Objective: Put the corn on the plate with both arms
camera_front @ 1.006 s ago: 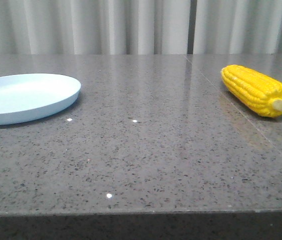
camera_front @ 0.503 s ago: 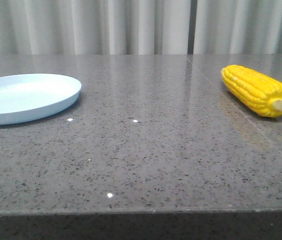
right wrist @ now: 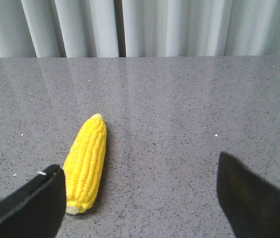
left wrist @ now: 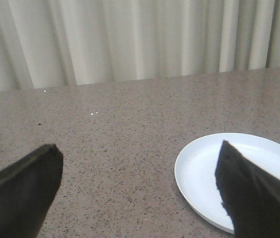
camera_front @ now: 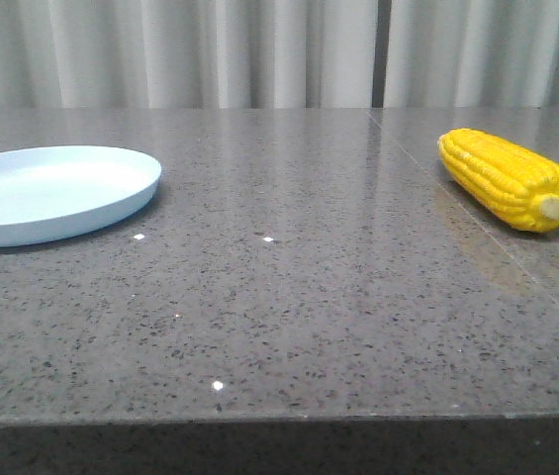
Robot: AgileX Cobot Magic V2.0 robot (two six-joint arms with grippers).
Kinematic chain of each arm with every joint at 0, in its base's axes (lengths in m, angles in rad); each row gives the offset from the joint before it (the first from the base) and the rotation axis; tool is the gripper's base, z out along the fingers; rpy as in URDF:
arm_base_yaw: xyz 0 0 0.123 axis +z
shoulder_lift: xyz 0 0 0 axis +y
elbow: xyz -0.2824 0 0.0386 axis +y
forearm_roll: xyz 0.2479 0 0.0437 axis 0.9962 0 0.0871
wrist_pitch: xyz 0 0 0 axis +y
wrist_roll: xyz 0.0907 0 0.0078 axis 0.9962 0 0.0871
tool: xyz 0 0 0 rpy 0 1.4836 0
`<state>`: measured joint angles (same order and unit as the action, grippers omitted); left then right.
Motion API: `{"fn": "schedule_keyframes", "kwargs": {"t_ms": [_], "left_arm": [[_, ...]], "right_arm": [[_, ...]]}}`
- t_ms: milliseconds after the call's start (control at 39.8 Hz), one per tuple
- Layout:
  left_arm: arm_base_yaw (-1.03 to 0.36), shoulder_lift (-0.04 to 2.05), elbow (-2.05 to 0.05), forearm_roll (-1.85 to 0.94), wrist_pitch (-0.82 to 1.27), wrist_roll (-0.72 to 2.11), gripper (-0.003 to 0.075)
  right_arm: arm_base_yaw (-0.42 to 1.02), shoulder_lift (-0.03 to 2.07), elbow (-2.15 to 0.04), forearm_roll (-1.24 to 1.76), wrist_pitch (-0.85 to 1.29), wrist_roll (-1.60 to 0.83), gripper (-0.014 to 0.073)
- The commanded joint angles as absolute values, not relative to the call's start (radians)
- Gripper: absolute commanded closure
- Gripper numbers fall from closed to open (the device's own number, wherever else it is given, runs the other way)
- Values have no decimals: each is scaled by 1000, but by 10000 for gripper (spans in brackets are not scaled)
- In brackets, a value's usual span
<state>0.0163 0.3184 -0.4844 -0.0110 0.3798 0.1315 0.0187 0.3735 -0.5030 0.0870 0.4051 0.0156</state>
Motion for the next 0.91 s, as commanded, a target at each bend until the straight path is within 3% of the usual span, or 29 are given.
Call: {"fn": "schedule_keyframes", "kwargs": {"t_ms": [0, 201, 528, 880], "left_arm": [[10, 340, -519, -29, 282, 130, 101], [0, 471, -559, -73, 307, 130, 101], [-106, 914, -810, -93, 544, 130, 101], [-110, 1308, -1063, -93, 706, 130, 101]], "right_arm": [[16, 389, -541, 87, 337, 6, -54], [16, 389, -541, 87, 338, 6, -54], [16, 389, -541, 87, 341, 6, -54], [16, 389, -541, 87, 341, 6, -54]]}}
